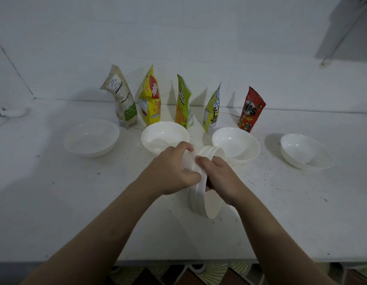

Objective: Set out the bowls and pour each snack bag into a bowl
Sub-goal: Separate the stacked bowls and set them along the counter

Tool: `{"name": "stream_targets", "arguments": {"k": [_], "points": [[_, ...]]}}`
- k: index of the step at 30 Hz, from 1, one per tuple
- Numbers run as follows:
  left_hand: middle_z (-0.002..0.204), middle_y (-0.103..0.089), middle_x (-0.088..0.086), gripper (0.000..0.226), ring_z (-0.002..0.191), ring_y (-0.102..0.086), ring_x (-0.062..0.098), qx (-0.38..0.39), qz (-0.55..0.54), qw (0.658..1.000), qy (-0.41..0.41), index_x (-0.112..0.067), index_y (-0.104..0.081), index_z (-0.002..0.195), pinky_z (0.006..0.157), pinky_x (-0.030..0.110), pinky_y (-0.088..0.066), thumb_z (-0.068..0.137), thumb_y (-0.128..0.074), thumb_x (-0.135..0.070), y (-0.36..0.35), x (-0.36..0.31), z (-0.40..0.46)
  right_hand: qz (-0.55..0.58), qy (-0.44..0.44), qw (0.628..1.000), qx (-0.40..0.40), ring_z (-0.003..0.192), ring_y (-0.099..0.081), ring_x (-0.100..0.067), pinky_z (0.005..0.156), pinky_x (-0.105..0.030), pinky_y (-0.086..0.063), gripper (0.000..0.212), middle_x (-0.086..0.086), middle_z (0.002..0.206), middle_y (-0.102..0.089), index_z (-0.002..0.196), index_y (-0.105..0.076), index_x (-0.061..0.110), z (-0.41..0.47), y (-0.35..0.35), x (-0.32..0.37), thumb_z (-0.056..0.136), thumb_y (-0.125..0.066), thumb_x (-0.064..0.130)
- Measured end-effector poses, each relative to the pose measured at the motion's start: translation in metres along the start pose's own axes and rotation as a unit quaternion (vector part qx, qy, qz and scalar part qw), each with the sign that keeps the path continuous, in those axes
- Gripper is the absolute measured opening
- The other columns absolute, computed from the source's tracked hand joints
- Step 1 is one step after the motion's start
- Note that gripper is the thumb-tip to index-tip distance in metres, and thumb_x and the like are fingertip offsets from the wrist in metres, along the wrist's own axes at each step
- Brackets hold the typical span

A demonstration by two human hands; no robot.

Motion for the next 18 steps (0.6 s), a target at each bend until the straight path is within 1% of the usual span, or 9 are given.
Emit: {"name": "stream_targets", "arguments": {"k": [2, 6, 8, 11, 14, 16, 18], "points": [[0.119, -0.049, 0.001, 0.061, 0.102, -0.052, 0.021, 0.012, 0.000, 1.000, 0.009, -0.030, -0.041, 0.127, 0.080, 0.029, -0.045, 0.072, -0.067, -0.037, -0.001, 0.004, 0.000, -0.008, 0.001, 1.000, 0.006, 0.049, -0.064, -0.004, 0.050, -0.013, -0.051, 0.031, 0.009, 0.063, -0.062, 0.075, -0.058, 0.032, 0.000, -0.002, 0.000, 0.102, -0.044, 0.025], [0.118, -0.049, 0.003, 0.071, 0.101, -0.055, 0.022, 0.038, -0.002, 0.999, 0.037, -0.028, -0.037, 0.126, 0.080, 0.031, -0.050, 0.061, -0.062, -0.045, -0.002, 0.012, 0.001, -0.028, 0.009, 1.000, 0.001, 0.051, -0.064, 0.001, 0.047, -0.009, -0.048, 0.027, 0.011, 0.060, -0.064, 0.079, -0.060, 0.031, -0.001, -0.005, 0.000, 0.102, -0.046, 0.025], [0.119, -0.049, 0.004, 0.074, 0.100, -0.056, 0.022, 0.048, -0.006, 0.998, 0.038, -0.030, -0.034, 0.126, 0.083, 0.036, -0.054, 0.060, -0.064, -0.045, -0.003, 0.015, 0.000, -0.044, 0.016, 0.999, 0.001, 0.053, -0.064, 0.001, 0.050, -0.010, -0.049, 0.026, 0.007, 0.068, -0.066, 0.082, -0.060, 0.031, -0.003, -0.009, 0.002, 0.102, -0.046, 0.026], [0.118, -0.051, 0.004, 0.076, 0.098, -0.057, 0.021, 0.057, -0.020, 0.997, 0.040, -0.031, -0.030, 0.126, 0.084, 0.038, -0.055, 0.060, -0.066, -0.044, -0.005, 0.018, 0.000, -0.051, 0.019, 0.998, -0.005, 0.054, -0.064, -0.003, 0.053, -0.012, -0.051, 0.026, 0.001, 0.072, -0.067, 0.083, -0.064, 0.028, -0.006, -0.010, 0.001, 0.101, -0.046, 0.026], [0.112, -0.054, 0.004, 0.073, 0.092, -0.059, 0.019, 0.075, -0.037, 0.996, 0.042, -0.033, -0.025, 0.125, 0.078, 0.033, -0.055, 0.067, -0.070, -0.039, -0.007, 0.025, -0.001, -0.049, 0.028, 0.998, -0.003, 0.059, -0.065, -0.008, 0.056, -0.017, -0.053, 0.025, -0.006, 0.075, -0.070, 0.087, -0.067, 0.025, -0.008, -0.013, -0.002, 0.101, -0.047, 0.028], [0.106, -0.056, 0.005, 0.068, 0.087, -0.060, 0.020, 0.089, -0.046, 0.994, 0.047, -0.034, -0.022, 0.122, 0.075, 0.033, -0.054, 0.075, -0.071, -0.031, -0.009, 0.031, -0.003, -0.042, 0.045, 0.998, -0.006, 0.065, -0.067, -0.017, 0.059, -0.022, -0.055, 0.027, -0.014, 0.083, -0.072, 0.089, -0.068, 0.025, -0.010, -0.017, -0.003, 0.102, -0.046, 0.034], [0.104, -0.056, 0.007, 0.066, 0.085, -0.061, 0.022, 0.096, -0.056, 0.992, 0.053, -0.032, -0.021, 0.121, 0.074, 0.035, -0.054, 0.077, -0.071, -0.028, -0.008, 0.036, -0.004, -0.052, 0.060, 0.997, -0.018, 0.071, -0.069, -0.025, 0.062, -0.026, -0.057, 0.030, -0.015, 0.085, -0.072, 0.088, -0.067, 0.025, -0.012, -0.019, -0.003, 0.102, -0.044, 0.035]]}}
Point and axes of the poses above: each hand's wrist, its own z-axis towards the middle knuckle, its own y-axis out of the back of the hand, x = y × z, the point moved 8 cm from there along z, towards the middle knuckle
